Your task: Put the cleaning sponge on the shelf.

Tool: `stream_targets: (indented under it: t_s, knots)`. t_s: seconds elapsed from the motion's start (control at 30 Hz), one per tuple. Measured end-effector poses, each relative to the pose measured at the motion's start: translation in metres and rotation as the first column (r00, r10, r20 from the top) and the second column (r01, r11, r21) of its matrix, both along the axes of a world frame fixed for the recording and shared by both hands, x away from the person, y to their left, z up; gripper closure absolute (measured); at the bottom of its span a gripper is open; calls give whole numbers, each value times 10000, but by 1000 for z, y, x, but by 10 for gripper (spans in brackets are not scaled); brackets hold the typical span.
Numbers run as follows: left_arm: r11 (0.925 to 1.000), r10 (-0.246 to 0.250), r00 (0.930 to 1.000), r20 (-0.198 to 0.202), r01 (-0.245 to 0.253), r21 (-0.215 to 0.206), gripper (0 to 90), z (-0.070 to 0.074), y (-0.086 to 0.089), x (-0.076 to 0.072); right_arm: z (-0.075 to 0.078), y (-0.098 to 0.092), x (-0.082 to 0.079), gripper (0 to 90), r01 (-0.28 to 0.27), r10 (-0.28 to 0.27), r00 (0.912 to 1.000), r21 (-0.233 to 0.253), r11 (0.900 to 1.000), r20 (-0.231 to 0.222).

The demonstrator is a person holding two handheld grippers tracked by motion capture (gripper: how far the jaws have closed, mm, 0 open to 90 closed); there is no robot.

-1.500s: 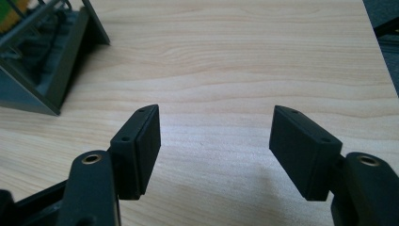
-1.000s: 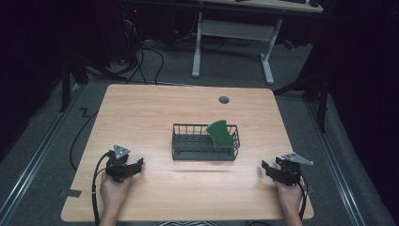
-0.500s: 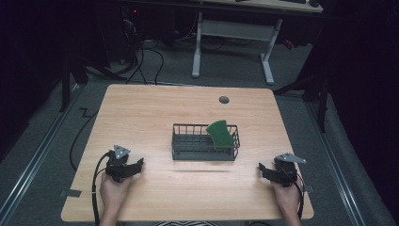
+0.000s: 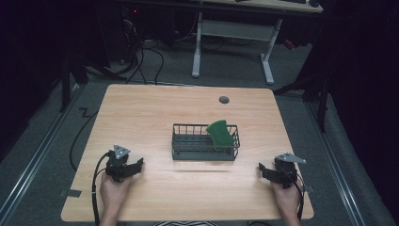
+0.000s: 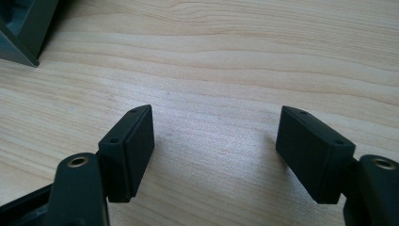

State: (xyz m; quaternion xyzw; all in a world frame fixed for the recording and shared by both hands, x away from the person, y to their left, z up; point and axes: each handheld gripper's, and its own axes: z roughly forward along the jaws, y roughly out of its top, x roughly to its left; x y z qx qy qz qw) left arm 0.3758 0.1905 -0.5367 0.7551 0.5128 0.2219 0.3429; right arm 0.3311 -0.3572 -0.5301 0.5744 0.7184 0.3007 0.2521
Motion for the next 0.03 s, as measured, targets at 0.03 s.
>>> stream_targets:
  t_s: [0.03]
  knots:
    - [10000, 13, 10000, 0, -13, 0, 318, 0, 0, 0, 0, 0, 0, 285, -1, 1, 10000, -2, 10000, 1]
